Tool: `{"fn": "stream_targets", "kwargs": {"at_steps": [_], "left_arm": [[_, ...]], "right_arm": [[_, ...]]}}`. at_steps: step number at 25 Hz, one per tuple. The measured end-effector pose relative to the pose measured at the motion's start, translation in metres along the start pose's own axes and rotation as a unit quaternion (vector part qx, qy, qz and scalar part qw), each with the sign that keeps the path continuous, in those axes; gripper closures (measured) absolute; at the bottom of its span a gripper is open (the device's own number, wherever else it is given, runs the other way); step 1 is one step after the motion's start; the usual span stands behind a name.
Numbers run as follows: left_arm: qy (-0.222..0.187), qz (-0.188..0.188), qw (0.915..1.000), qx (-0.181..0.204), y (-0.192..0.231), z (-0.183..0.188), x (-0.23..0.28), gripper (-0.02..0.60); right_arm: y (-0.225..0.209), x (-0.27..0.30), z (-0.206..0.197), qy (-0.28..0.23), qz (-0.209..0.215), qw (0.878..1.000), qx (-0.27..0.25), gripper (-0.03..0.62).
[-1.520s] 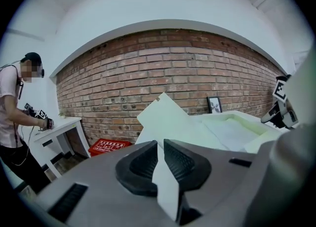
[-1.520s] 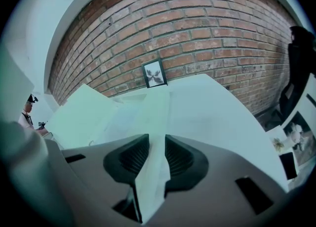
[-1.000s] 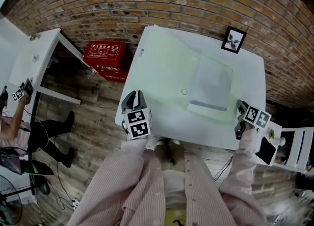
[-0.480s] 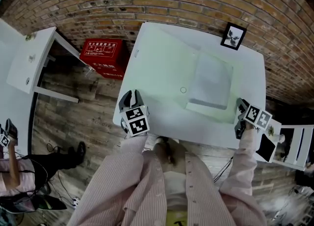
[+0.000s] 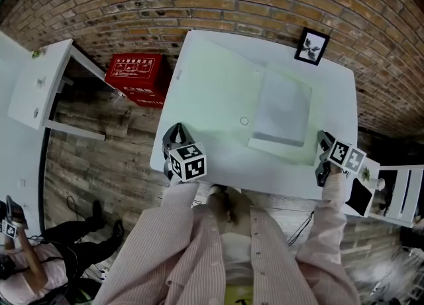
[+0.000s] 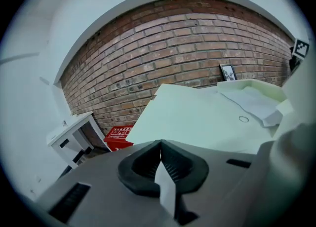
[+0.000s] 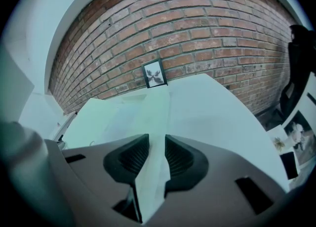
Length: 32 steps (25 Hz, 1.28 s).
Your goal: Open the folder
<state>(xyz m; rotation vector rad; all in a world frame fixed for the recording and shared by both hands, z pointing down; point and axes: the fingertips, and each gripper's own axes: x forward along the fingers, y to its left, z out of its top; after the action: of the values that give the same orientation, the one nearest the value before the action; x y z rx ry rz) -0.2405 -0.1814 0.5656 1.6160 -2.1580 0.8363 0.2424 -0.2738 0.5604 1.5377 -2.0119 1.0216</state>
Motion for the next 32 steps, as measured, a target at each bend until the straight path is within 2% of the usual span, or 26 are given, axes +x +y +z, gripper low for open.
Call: {"fn": "stream_targets", "kwargs": {"at_steps": [8, 13, 17, 20, 26, 32], "left_arm": [[0.020, -0.019, 0.9986, 0.046, -0.004, -0.003, 0.006, 0.589], [0.045, -0.041, 0.9965, 0.057, -0.006, -0.011, 0.013, 0.589], [0.068, -0.051, 0.9936, 0.074, -0.010, -0.016, 0.018, 0.589], [0.084, -0.061, 0.9895, 0.101, -0.013, -0.018, 0.022, 0.589], [0.084, -0.102, 0.9811, 0.142, -0.042, -0.013, 0.028, 0.589], [0.086, -0.114, 0.9795, 0.141, -0.052, -0.010, 0.032, 0.589]], "right_arm": [[-0.001, 0.000, 0.000, -0.002, 0.004, 1.000, 0.002, 0.488], [0.000, 0.000, 0.000, 0.001, 0.007, 1.000, -0.001, 0.488], [-0.001, 0.000, 0.000, 0.001, 0.005, 1.000, -0.001, 0.488], [0.000, -0.001, 0.000, 0.002, 0.004, 1.000, 0.000, 0.488], [0.000, -0.001, -0.001, 0.001, 0.004, 1.000, 0.002, 0.488], [-0.001, -0.001, 0.000, 0.000, 0.002, 1.000, 0.005, 0.488]]}}
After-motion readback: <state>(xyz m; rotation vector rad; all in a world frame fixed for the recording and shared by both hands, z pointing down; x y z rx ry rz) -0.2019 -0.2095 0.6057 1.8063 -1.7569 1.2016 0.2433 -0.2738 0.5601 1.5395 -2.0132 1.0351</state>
